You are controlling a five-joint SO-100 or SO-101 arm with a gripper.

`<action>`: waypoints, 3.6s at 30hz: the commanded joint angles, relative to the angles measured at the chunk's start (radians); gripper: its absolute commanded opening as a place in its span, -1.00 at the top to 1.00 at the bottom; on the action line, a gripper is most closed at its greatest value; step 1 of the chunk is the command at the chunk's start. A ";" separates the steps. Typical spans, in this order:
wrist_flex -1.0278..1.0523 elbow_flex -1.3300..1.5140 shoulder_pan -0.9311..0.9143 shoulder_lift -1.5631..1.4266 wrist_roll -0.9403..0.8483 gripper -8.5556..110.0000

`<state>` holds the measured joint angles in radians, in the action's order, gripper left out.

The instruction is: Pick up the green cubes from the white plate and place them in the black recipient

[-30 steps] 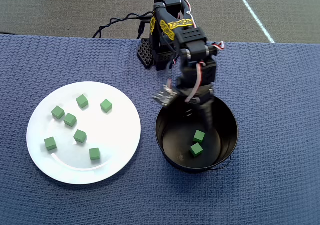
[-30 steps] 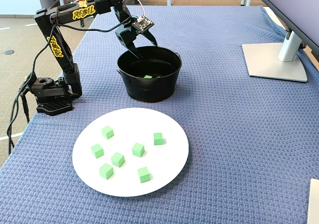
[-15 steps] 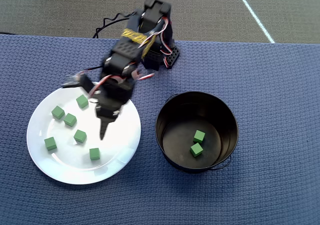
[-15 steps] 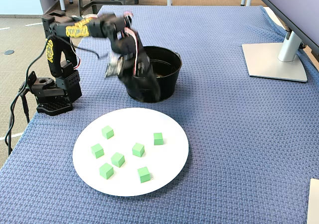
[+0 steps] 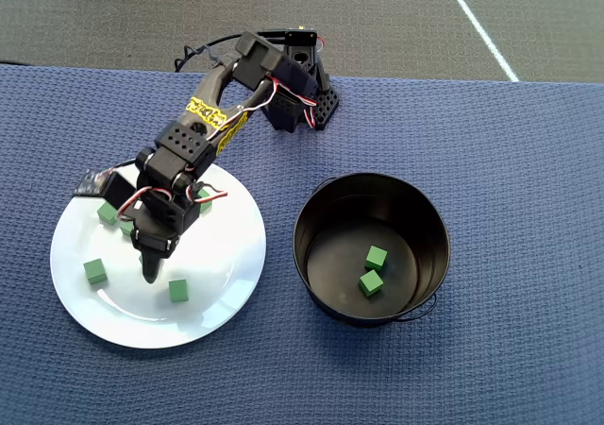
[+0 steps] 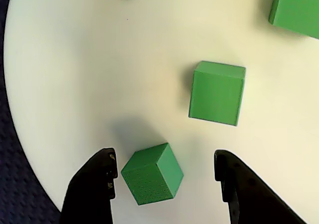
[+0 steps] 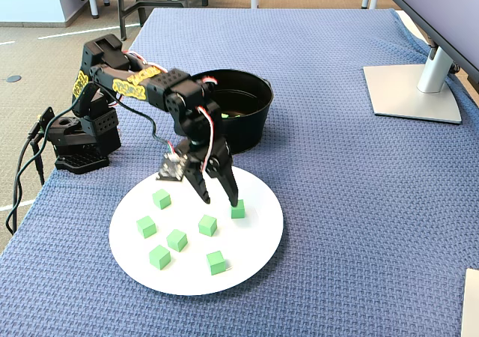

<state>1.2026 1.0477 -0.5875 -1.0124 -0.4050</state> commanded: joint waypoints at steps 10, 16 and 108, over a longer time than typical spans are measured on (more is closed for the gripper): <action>-0.103 -0.127 0.084 0.118 -0.236 0.52; -0.118 -0.133 0.117 0.124 -0.235 0.55; 0.126 -0.184 -0.110 0.104 0.098 0.58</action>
<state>1.3254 0.9281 -0.7056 -0.9050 -0.2899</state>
